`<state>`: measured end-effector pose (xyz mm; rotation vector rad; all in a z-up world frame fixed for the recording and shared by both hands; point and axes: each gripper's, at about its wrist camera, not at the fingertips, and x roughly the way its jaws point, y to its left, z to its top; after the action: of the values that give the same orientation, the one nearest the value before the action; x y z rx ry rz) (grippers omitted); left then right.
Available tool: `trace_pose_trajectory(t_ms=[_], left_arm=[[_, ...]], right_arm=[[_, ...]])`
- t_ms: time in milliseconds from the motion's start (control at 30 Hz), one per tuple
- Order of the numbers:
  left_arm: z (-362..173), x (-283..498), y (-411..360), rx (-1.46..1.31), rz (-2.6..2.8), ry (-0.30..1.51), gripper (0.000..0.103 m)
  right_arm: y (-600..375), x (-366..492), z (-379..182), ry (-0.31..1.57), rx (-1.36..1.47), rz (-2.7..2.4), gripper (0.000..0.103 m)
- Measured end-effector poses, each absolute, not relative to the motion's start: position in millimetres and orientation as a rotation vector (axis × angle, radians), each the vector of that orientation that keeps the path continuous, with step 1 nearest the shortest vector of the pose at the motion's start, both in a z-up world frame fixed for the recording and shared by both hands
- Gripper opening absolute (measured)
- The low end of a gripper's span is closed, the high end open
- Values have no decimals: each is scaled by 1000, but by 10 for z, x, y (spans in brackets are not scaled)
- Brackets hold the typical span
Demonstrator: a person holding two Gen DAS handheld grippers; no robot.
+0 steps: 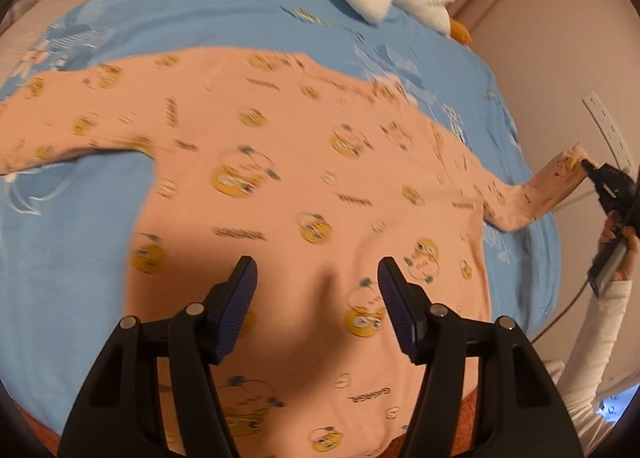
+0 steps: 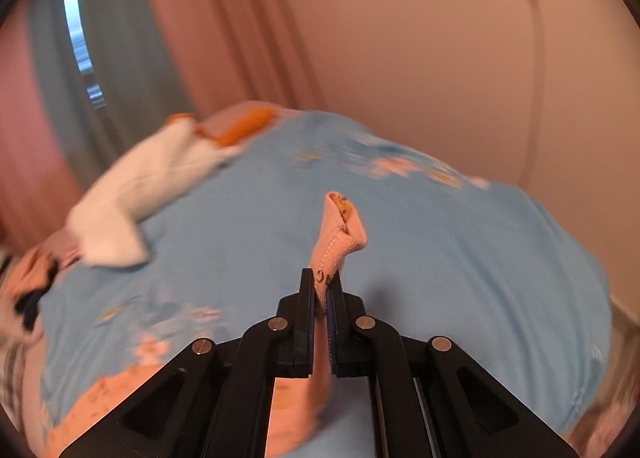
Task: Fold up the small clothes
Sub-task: 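Lift the sleeve with the right gripper and lay it across the body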
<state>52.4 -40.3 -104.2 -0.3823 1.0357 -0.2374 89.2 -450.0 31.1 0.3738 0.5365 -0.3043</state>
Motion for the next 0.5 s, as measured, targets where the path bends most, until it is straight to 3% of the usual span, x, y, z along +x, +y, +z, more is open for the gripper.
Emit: trace_pose_trajectory(t_ms=[233,500], left_arm=[[-919,387,-87,-402,-165,984,63],[-900,257,138,-418,-112,953,63]], right_arm=[[-3509,1171,441,564,256,-30,6],[-2517,1395,167,674,145,183,6]])
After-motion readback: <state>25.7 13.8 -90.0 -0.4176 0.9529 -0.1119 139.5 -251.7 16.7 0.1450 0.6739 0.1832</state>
